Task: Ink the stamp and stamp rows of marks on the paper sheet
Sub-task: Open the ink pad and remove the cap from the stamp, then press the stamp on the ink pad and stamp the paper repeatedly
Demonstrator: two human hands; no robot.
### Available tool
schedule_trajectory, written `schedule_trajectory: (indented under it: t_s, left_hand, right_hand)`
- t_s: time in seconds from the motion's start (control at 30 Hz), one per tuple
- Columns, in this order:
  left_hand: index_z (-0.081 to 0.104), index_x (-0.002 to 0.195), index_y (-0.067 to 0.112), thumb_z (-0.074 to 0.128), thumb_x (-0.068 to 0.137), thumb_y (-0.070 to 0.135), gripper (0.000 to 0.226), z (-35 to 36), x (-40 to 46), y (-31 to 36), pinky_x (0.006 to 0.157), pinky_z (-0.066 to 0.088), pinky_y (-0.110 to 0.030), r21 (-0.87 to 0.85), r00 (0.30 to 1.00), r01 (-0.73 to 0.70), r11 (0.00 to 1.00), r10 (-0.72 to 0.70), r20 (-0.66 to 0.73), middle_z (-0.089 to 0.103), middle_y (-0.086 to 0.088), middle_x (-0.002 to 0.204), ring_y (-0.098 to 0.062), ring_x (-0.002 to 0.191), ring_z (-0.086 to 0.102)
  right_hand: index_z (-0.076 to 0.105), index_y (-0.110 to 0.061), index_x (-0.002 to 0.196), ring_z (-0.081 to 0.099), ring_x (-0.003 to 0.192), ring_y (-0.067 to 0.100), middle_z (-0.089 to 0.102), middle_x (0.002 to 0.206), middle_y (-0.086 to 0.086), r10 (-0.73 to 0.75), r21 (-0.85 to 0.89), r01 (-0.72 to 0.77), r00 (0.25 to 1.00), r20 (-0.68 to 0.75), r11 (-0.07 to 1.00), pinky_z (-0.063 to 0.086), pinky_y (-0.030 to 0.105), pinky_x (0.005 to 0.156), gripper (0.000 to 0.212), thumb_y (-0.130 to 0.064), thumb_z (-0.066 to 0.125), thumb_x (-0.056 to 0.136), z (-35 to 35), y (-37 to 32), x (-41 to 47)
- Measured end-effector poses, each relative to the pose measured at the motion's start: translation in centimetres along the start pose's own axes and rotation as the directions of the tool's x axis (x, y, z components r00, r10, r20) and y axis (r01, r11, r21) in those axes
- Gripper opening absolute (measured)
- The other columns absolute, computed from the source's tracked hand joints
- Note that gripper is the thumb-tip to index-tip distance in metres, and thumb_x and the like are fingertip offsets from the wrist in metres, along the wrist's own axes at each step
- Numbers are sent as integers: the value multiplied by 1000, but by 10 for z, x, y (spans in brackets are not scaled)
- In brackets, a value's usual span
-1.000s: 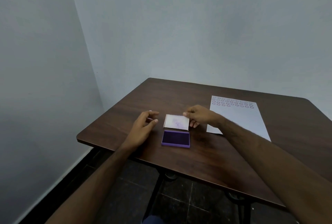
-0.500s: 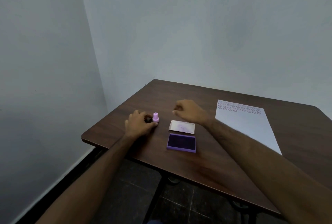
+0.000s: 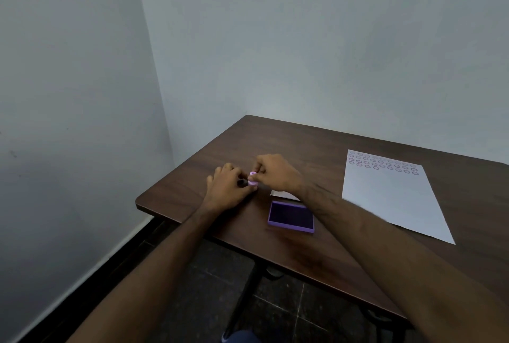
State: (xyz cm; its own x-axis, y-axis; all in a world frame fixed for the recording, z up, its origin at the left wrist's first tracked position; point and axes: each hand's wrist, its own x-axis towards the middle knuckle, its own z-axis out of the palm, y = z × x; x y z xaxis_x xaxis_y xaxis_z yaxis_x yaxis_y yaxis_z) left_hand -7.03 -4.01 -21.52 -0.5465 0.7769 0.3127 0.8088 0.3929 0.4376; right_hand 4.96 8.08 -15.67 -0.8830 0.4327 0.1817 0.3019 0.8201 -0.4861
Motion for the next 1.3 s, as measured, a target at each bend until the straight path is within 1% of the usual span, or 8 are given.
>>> schedule_trajectory:
  t_s: [0.3,0.4,0.57,0.7,0.83,0.97,1.1,1.3]
  left_hand:
    - [70,94,33,65,78,66,36,1,-2,1,84,28,-38,-38,1000,-8,999,7,-12,46,14,101,-16,109,47]
    - [68,90,38,64,80,66,30,-1,-3,3,86,28,-39,-56,1000,-1,998,2,5,49,13,104,-14,110,47]
    - [65,108,37,63,81,64,38,-4,-7,9,95,31,-43,-51,1000,-10,999,12,24,51,12,117,-14,117,46]
    - [58,122,36,58,89,58,40,-12,-21,21,97,31,-41,-176,987,-162,971,160,-27,53,15,120,-10,112,48]
    - [54,125,40,53,86,67,48,-15,-41,38,97,34,-37,-262,948,-289,921,314,56,56,19,116,-2,108,49]
    - [48,137,36,60,76,76,74,-10,-49,52,96,32,-37,-136,915,-338,931,359,182,56,15,125,-6,117,45]
    - [52,136,37,63,73,77,76,-12,-49,51,97,33,-38,-112,917,-327,938,343,203,57,15,122,-7,118,44]
    - [57,131,37,59,70,83,76,-10,-52,48,89,32,-35,-38,894,-408,912,407,188,56,14,120,-8,113,45]
  right_hand:
    - [68,-9,92,55,68,1,70,84,-3,37,87,-30,996,-80,996,39,15,55,17,-25,72,87,-2,3,-8]
    - [68,-8,94,64,72,6,71,80,-6,116,254,-77,983,-144,964,48,18,62,20,-27,70,88,-20,2,-10]
    - [69,-8,90,63,69,12,72,79,5,244,732,-160,970,-8,662,52,26,70,13,-21,70,89,-53,18,-36]
    - [70,-10,88,63,70,12,71,78,6,240,806,-201,968,76,556,53,24,69,8,-18,70,86,-70,42,-77]
    - [67,-9,90,65,70,11,74,83,7,245,647,-237,966,81,725,53,25,69,14,-21,69,83,-79,50,-112]
    - [69,-17,94,66,69,1,74,78,-6,130,182,-133,991,27,974,51,22,64,13,-25,68,83,-85,38,-123]
    - [69,-14,101,63,85,16,69,92,0,-34,-175,52,994,106,983,50,33,73,18,-22,63,87,-78,17,-120]
    - [66,-12,99,60,85,22,69,97,5,-71,-293,139,970,234,946,49,36,74,14,-22,64,90,-70,4,-116]
